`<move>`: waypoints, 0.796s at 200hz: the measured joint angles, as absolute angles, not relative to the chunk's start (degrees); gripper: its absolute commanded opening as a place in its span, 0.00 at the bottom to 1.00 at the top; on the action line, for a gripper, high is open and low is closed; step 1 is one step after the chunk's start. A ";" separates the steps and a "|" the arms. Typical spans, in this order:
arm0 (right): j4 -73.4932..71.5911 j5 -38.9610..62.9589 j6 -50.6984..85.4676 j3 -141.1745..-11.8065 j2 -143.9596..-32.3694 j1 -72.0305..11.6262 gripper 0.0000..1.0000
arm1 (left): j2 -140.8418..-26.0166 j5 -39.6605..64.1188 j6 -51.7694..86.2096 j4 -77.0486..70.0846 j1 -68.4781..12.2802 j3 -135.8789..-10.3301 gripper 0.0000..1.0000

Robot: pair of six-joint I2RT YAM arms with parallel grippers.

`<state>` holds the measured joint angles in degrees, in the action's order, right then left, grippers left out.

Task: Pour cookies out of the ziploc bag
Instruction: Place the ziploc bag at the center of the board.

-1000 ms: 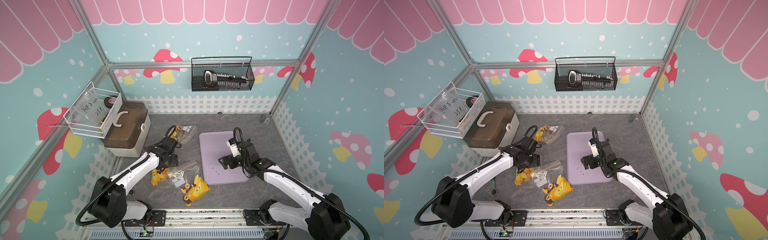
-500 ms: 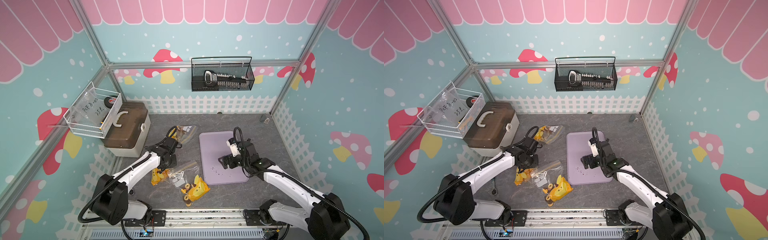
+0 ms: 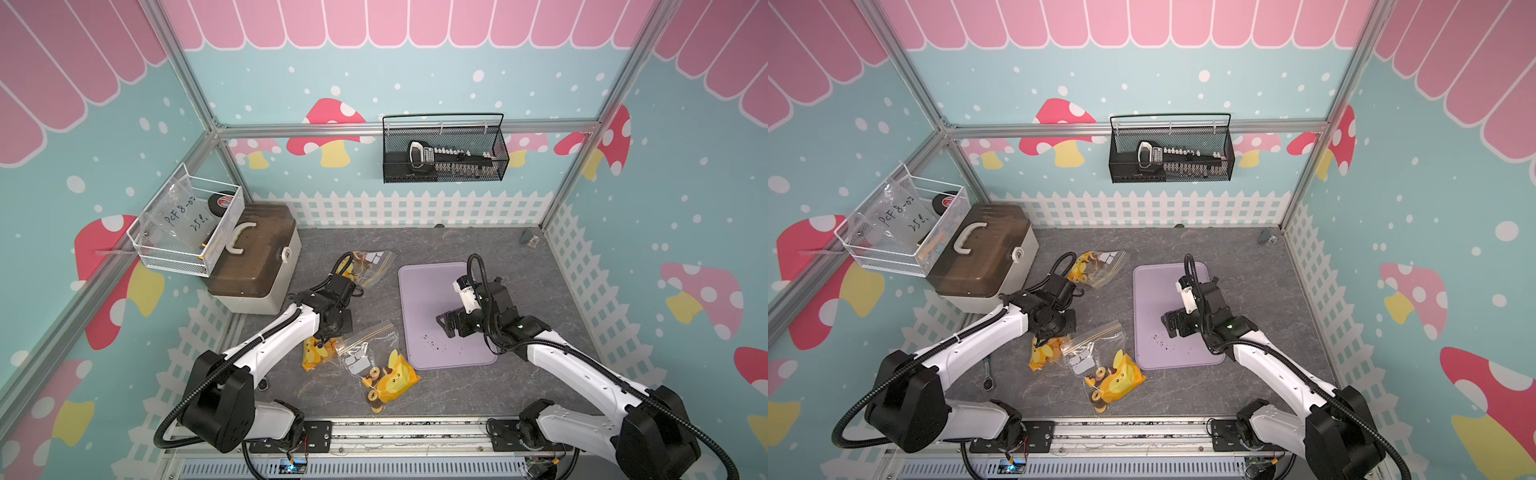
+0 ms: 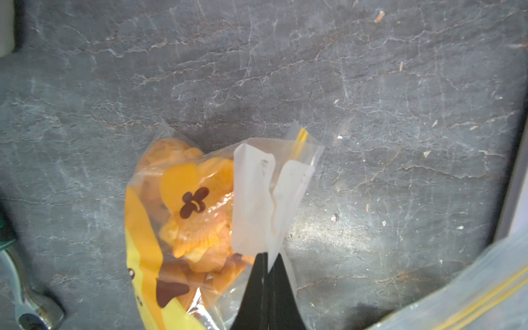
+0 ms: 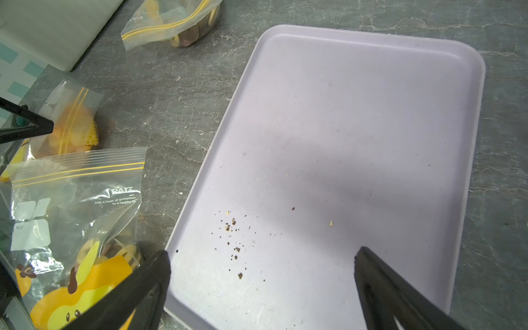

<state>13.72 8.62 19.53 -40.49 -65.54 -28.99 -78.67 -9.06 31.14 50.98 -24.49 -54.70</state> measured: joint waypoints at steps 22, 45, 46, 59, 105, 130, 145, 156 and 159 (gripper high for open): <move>13.65 9.21 19.55 -41.28 -66.76 -28.99 0.99 | -78.59 -10.90 30.15 53.36 -23.97 -58.37 0.00; 13.65 10.41 19.51 -43.38 -68.77 -29.39 0.99 | -78.76 -13.65 28.10 56.10 -22.33 -64.23 0.00; 13.65 10.46 19.46 -43.55 -68.90 -29.43 0.99 | -78.76 -13.72 28.01 56.21 -22.26 -64.40 0.00; 13.45 11.31 19.22 -45.06 -69.78 -29.85 0.99 | -79.05 -15.09 26.61 57.28 -21.37 -67.75 0.00; 10.79 14.02 18.44 -47.99 -72.58 -31.51 0.98 | -83.15 -16.86 22.39 57.93 -20.10 -77.30 0.00; 10.61 14.61 18.24 -50.15 -75.50 -33.04 0.99 | -88.27 -16.97 21.63 58.02 -19.92 -78.67 0.00; 10.61 14.81 18.26 -51.44 -77.03 -33.93 0.98 | -89.45 -18.11 20.88 59.40 -19.46 -78.81 0.00; 10.50 15.05 18.26 -52.16 -77.91 -34.41 0.99 | -89.47 -19.62 20.21 61.19 -18.92 -79.55 0.00; 10.48 15.07 18.26 -52.31 -78.15 -34.59 0.99 | -89.47 -20.03 20.05 61.60 -18.76 -79.90 0.00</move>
